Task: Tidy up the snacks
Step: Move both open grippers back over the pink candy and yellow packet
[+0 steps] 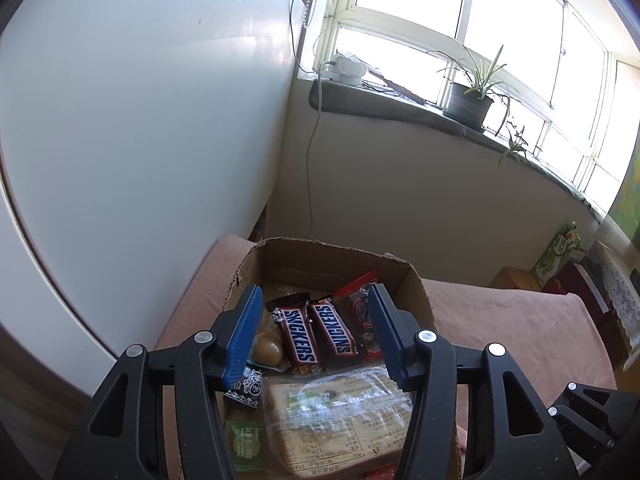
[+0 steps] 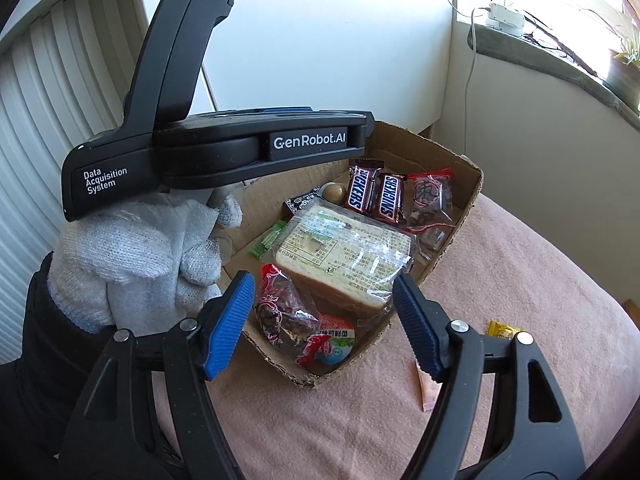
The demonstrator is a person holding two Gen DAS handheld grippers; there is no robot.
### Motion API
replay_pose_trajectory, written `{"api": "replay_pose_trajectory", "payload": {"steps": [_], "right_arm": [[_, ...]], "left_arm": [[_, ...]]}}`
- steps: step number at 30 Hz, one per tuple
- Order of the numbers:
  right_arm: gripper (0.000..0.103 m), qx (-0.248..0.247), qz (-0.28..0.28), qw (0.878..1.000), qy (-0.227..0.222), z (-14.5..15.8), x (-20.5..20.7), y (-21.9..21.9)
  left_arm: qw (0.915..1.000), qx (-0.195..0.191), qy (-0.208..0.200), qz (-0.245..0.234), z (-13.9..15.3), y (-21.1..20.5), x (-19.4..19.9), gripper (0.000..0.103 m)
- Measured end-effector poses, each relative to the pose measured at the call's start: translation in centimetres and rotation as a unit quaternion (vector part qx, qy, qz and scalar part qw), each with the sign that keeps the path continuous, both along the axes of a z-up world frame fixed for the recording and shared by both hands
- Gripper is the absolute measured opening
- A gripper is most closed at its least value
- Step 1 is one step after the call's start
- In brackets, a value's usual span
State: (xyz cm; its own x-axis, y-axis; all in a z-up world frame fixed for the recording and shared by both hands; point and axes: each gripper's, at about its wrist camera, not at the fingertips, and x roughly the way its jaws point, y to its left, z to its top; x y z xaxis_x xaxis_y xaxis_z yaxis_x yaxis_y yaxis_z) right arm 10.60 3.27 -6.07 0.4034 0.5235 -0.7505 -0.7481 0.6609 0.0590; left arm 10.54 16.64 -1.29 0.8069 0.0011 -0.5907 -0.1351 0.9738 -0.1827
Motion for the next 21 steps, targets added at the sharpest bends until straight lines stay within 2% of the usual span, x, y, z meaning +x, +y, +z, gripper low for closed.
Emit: {"api": "replay_pose_trajectory", "payload": {"steps": [10, 21], "right_arm": [[0.074, -0.002, -0.017, 1.000, -0.004, 0.2, 0.5, -1.9], [0.074, 0.015, -0.099, 0.995, -0.007, 1.5, 3.6, -9.3]], "left_arm": [[1.0000, 0.005, -0.002, -0.008, 0.0, -0.7, -0.1, 0.054], [0.9991, -0.002, -0.006, -0.042, 0.2, -2.9, -0.8, 0.054]]}}
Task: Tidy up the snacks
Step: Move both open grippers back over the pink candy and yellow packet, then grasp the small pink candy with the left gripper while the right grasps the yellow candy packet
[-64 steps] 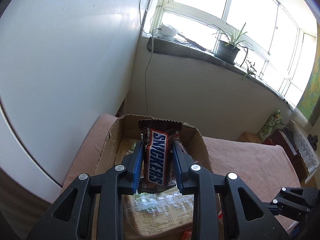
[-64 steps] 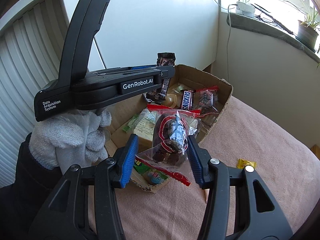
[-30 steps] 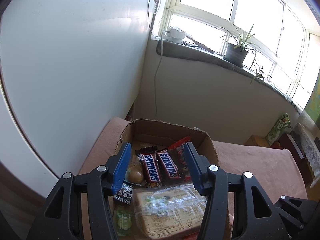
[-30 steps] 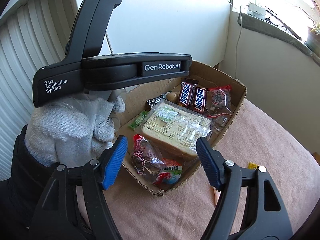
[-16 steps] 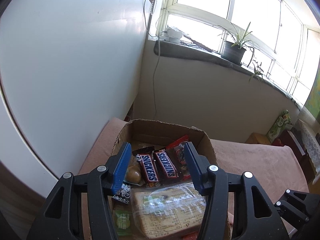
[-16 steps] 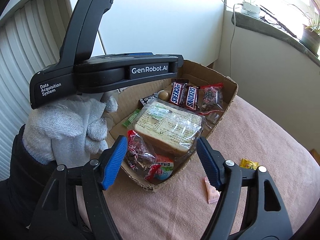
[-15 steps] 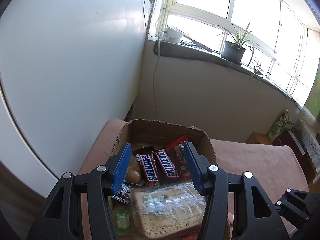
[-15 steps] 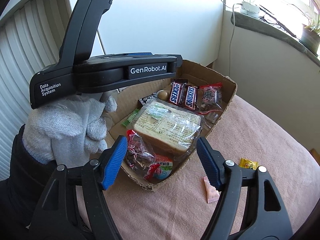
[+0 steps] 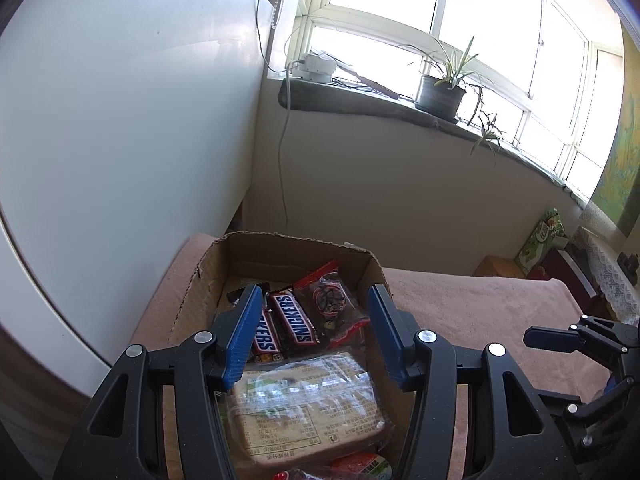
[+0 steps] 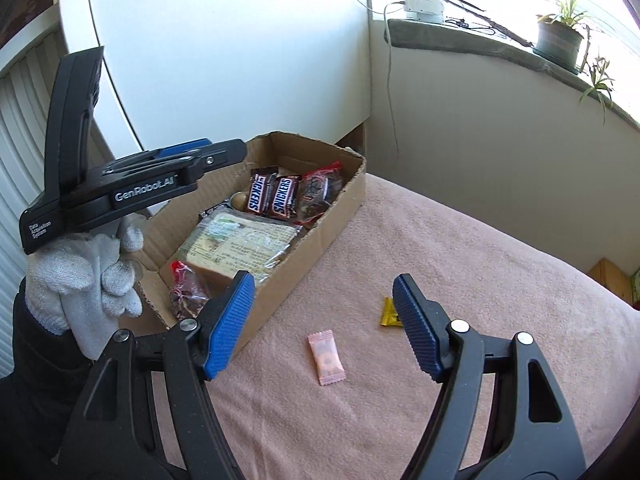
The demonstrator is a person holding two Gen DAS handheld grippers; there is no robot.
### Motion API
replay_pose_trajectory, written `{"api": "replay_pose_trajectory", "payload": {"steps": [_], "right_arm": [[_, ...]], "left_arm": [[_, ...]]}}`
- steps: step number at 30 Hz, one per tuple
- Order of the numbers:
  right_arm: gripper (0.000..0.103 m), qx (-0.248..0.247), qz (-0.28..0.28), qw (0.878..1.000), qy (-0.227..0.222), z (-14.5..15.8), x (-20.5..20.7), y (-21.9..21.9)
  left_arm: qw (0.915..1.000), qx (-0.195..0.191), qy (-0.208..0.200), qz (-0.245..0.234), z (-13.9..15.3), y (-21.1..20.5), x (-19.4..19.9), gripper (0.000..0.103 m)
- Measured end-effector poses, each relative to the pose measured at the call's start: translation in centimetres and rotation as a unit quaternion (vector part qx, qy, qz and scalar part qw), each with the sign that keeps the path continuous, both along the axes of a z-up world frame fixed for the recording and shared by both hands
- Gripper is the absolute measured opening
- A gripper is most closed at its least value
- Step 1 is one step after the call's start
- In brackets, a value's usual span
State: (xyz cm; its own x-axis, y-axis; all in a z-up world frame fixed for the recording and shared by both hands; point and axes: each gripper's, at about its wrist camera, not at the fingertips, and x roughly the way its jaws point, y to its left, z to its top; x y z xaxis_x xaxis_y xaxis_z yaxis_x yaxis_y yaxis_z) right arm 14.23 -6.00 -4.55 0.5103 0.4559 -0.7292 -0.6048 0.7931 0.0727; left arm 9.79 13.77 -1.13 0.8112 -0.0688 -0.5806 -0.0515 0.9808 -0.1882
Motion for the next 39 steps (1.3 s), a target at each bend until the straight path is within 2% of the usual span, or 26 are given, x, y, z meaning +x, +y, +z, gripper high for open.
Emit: {"api": "replay_pose_trajectory", "payload": {"steps": [10, 15, 21, 28, 31, 39], "right_arm": [[0.074, 0.006, -0.043, 0.998, 0.039, -1.9, 3.5, -5.3], [0.074, 0.013, -0.044, 0.998, 0.051, -2.8, 5.0, -7.4], [0.074, 0.032, -0.018, 0.997, 0.072, -3.5, 6.4, -8.2], [0.074, 0.028, 0.035, 0.995, 0.093, -5.3, 8.2, -6.0], [0.065, 0.031, 0.058, 0.992, 0.111, -6.3, 9.2, -5.2], [0.064, 0.051, 0.114, 0.980, 0.155, -8.0, 10.7, -3.4]], "left_arm": [[0.9980, 0.011, 0.001, -0.063, -0.5, -5.0, -1.7, 0.054], [0.9944, -0.006, 0.004, -0.105, -0.8, -8.3, -3.4, 0.054], [0.9846, -0.024, 0.051, -0.165, -3.4, -12.4, -4.5, 0.054], [0.9823, -0.023, 0.111, -0.149, -6.0, -14.1, -4.0, 0.054], [0.9830, -0.016, 0.131, -0.127, -6.8, -14.3, -3.8, 0.054], [0.9837, 0.013, 0.157, -0.086, -7.5, -15.5, -2.9, 0.054]]}}
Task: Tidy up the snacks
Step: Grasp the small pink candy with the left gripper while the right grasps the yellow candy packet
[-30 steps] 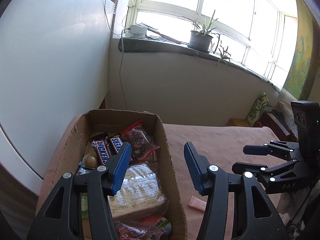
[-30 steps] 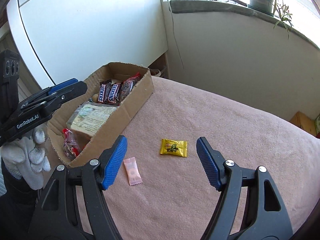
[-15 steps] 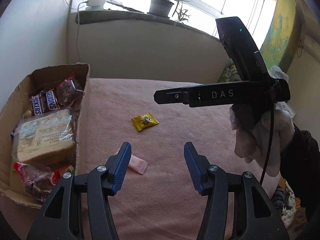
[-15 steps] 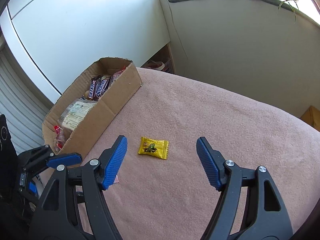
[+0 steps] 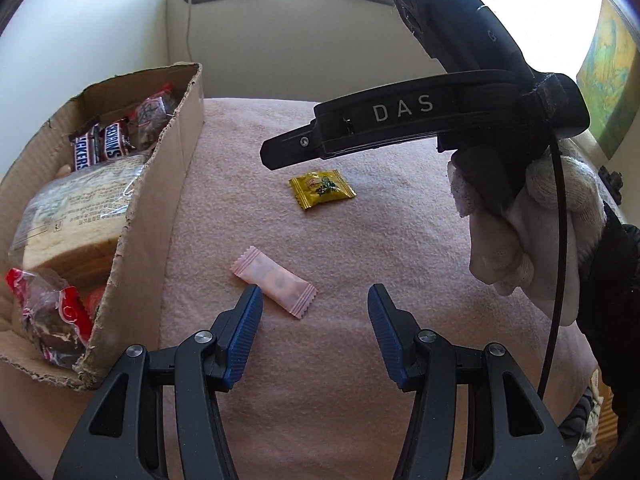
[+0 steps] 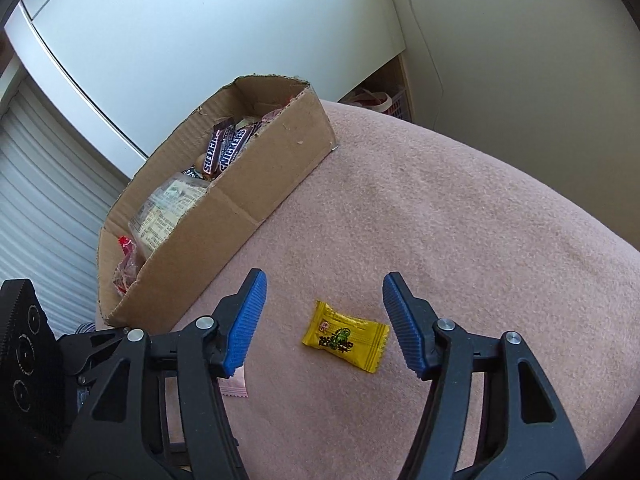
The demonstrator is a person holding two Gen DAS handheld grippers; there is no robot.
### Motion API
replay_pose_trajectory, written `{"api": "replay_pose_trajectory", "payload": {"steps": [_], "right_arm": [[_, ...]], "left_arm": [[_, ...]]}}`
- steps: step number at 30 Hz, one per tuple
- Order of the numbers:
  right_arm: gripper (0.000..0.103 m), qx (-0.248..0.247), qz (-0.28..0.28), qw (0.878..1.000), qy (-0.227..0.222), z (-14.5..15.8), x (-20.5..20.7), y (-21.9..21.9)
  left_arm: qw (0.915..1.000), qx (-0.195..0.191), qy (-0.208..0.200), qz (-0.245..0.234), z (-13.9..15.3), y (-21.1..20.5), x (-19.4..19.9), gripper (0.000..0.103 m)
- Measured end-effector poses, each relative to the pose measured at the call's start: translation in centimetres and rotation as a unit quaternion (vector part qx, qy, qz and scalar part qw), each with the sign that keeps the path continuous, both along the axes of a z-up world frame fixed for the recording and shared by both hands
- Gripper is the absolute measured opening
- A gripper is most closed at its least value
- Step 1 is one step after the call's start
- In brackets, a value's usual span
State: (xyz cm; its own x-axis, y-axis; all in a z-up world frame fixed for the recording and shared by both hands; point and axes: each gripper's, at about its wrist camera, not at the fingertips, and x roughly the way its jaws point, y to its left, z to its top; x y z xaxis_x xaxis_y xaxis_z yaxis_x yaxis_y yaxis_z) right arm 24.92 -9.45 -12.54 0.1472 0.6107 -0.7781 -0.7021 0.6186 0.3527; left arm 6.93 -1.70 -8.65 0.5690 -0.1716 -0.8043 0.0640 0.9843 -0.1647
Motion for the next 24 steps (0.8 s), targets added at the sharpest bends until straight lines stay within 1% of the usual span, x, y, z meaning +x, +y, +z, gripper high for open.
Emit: {"api": "replay_pose_trajectory", "payload": {"steps": [4, 7, 10, 12, 15, 17, 18, 19, 20, 22, 24], "right_arm": [[0.064, -0.007, 0.016, 1.000, 0.004, -0.6, 0.2, 0.4], [0.054, -0.014, 0.019, 1.000, 0.008, -1.0, 0.3, 0.3], [0.053, -0.009, 0.022, 1.000, 0.020, -1.0, 0.1, -0.6], [0.053, -0.018, 0.025, 0.999, 0.016, -1.0, -0.4, -1.1], [0.053, -0.030, 0.031, 0.999, 0.004, -1.0, -1.2, -1.1], [0.053, -0.042, 0.033, 0.999, -0.007, -1.0, -1.7, -1.0], [0.051, -0.049, 0.034, 0.998, -0.015, -1.0, -1.9, -0.9], [0.048, -0.058, 0.033, 0.997, -0.024, -1.0, -2.1, -0.7], [0.044, -0.068, 0.032, 0.997, -0.035, -1.0, -2.3, -0.5], [0.042, -0.086, 0.030, 0.994, -0.057, -1.0, -2.7, -0.2], [0.037, -0.100, 0.031, 0.992, -0.074, -1.1, -3.0, 0.4]], "left_arm": [[0.9998, 0.000, 0.008, 0.019, -0.5, 0.2, 0.6, 0.054], [0.9996, 0.020, 0.001, 0.019, -0.6, -0.4, 0.9, 0.054], [0.9995, 0.024, -0.001, 0.018, -0.5, -0.8, 1.6, 0.054], [0.9994, 0.033, -0.003, 0.014, -0.5, -1.2, 1.8, 0.053], [0.9984, 0.057, -0.007, 0.002, -0.6, -2.8, 2.1, 0.047], [0.9977, 0.067, -0.010, -0.001, -0.6, -3.3, 1.8, 0.036], [0.9975, 0.070, -0.010, -0.002, -0.7, -3.2, 1.8, 0.034], [0.9973, 0.073, -0.012, -0.005, -0.9, -2.0, 1.5, 0.030], [0.9969, 0.077, -0.014, -0.006, -1.0, -1.9, 1.7, 0.026], [0.9965, 0.081, -0.016, -0.010, -1.2, -2.1, 2.1, 0.025], [0.9959, 0.088, -0.019, -0.015, -1.5, -2.1, 3.0, 0.024]]}}
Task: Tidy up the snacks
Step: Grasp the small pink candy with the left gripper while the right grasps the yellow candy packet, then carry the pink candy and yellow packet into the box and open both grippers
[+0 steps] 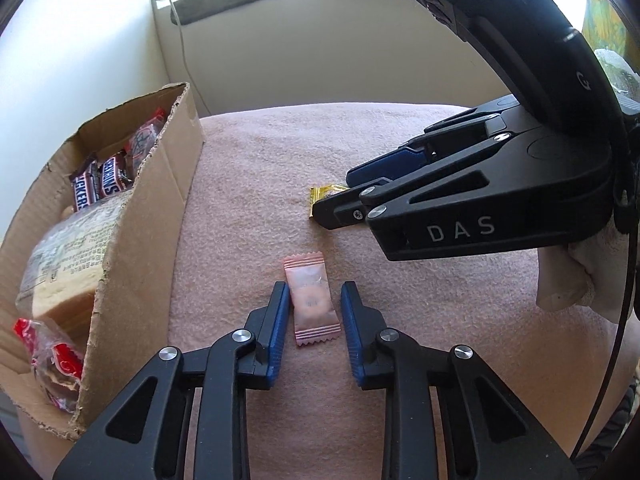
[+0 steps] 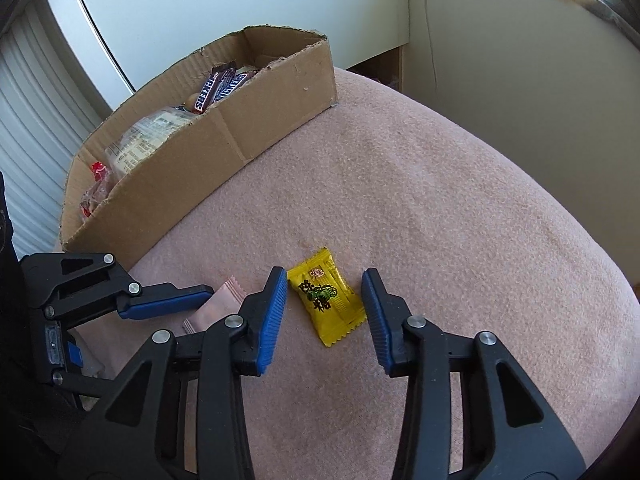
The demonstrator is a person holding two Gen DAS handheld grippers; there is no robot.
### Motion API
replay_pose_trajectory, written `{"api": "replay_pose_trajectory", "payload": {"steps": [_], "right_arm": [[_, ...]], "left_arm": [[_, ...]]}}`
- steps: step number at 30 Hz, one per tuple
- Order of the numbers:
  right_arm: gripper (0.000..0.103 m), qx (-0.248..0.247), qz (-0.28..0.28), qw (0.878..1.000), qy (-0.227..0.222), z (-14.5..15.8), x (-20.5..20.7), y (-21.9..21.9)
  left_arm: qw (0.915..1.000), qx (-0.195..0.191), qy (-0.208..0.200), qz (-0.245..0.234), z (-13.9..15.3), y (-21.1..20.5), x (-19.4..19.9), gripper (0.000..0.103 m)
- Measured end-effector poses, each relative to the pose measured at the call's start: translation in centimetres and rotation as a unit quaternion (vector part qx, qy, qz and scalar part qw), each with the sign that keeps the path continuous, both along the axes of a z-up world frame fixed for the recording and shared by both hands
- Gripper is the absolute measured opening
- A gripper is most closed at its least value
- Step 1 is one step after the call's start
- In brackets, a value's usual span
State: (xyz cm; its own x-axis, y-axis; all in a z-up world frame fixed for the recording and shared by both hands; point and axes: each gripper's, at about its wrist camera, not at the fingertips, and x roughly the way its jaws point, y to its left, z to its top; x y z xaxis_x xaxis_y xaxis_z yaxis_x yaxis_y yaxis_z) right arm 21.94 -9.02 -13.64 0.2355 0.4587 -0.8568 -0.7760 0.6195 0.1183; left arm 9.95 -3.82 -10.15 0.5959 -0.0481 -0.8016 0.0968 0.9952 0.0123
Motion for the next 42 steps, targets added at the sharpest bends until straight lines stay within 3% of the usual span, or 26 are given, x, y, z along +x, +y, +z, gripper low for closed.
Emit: {"api": "replay_pose_trajectory", "payload": {"steps": [8, 21, 32, 42], "right_arm": [[0.025, -0.021, -0.022, 0.999, -0.025, 0.1, -0.5, -0.6], [0.024, 0.037, -0.090, 0.995, 0.001, 1.6, -1.0, -5.0], [0.024, 0.065, -0.112, 0.992, -0.011, 4.6, -2.3, -6.0], [0.024, 0.095, -0.102, 0.990, -0.023, 7.9, -3.8, -2.8]], "left_arm": [[0.9999, 0.002, -0.003, -0.009, -0.3, -0.1, -0.1, 0.019], [0.9989, -0.041, -0.021, -0.008, 0.7, 1.8, -1.0, 0.019], [0.9949, -0.069, -0.073, -0.002, 4.3, 3.9, -2.9, 0.019], [0.9846, -0.098, -0.134, 0.057, 8.3, 10.3, -2.4, 0.019]]}}
